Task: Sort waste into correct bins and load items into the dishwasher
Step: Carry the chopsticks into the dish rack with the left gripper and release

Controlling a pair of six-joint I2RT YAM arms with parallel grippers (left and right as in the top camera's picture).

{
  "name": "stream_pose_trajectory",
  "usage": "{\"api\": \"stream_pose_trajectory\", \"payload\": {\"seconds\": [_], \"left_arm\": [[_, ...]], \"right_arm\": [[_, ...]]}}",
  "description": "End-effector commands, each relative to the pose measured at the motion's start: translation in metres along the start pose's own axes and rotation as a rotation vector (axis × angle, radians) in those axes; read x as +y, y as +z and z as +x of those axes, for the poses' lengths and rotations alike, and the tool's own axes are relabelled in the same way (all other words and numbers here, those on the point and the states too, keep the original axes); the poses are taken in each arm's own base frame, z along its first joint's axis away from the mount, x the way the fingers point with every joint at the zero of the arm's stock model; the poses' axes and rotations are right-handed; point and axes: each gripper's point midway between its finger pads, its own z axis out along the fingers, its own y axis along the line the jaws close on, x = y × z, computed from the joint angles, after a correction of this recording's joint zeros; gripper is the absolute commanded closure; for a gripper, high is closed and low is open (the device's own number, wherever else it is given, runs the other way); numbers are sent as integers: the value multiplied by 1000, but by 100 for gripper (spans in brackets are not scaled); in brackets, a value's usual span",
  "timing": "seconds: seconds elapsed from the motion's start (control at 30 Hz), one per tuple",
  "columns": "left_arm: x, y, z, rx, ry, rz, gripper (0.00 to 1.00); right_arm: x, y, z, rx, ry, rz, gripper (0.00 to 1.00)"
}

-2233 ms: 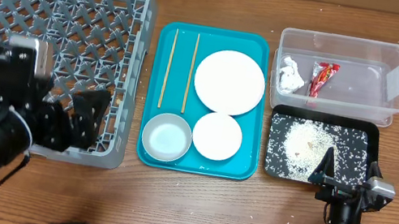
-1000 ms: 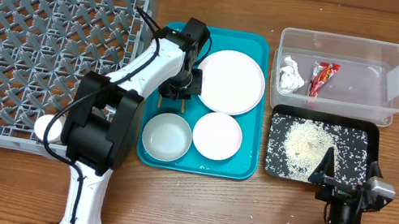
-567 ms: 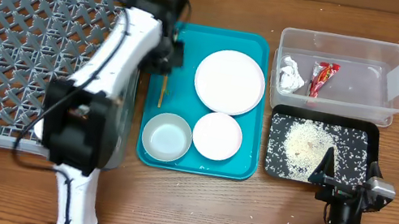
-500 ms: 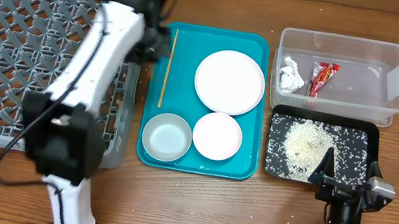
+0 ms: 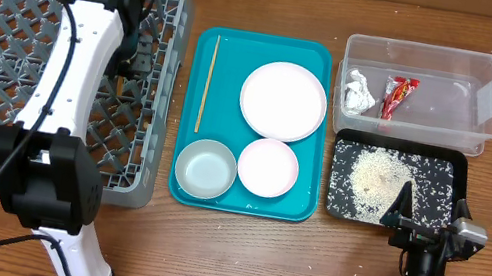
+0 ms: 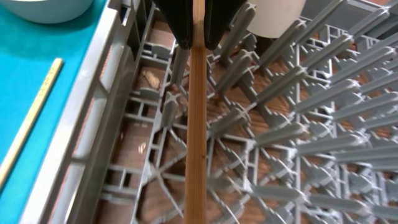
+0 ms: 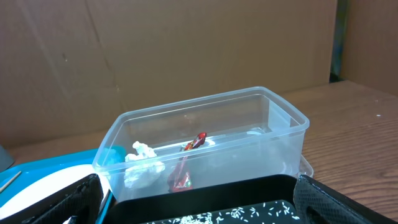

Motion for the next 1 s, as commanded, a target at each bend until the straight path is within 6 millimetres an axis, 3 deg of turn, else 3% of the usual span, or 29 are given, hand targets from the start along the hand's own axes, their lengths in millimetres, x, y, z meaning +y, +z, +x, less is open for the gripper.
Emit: {"api": "stream_pose_trajectory", "payload": {"seconds": [0.0,0.27,0.37,0.4,0.47,0.5,0.53,0.67,0.77,0.83,0.87,0.93,0.97], "left_arm": [[-7,22,12,51,52,6,96],[-44,56,32,96,118,165,96],[-46,63,41,121,149,172,96],[-47,63,41,122,149,173,91],[-45,55,41,131,126,172,58],[-45,43,40,142,107,182,5],[-45,32,36,137,103,196,0],[-61,-36,3,3,119,289,0],[-92,-46,-5,-50,162,376,0],[-100,-46,-4,-57,180,373,0],[-109,-48,-5,-70,196,385,5],[-123,-46,-6,-91,223,394,61],[-130,-40,-4,-96,233,384,66]], "right_arm": [[-1,0,0,-9,1,1,0],[-1,0,1,-9,1,2,0],[-1,0,1,-9,1,2,0],[-1,0,0,-9,1,1,0],[-1,0,0,-9,1,1,0],[-1,0,1,-9,1,2,0],[-1,0,0,-9,1,2,0],[-1,0,0,-9,1,2,0],[-1,0,0,-9,1,1,0],[-1,0,0,-9,1,1,0],[-1,0,0,-9,1,2,0],[-1,0,0,-9,1,2,0],[-1,0,0,-9,1,1,0]]}}
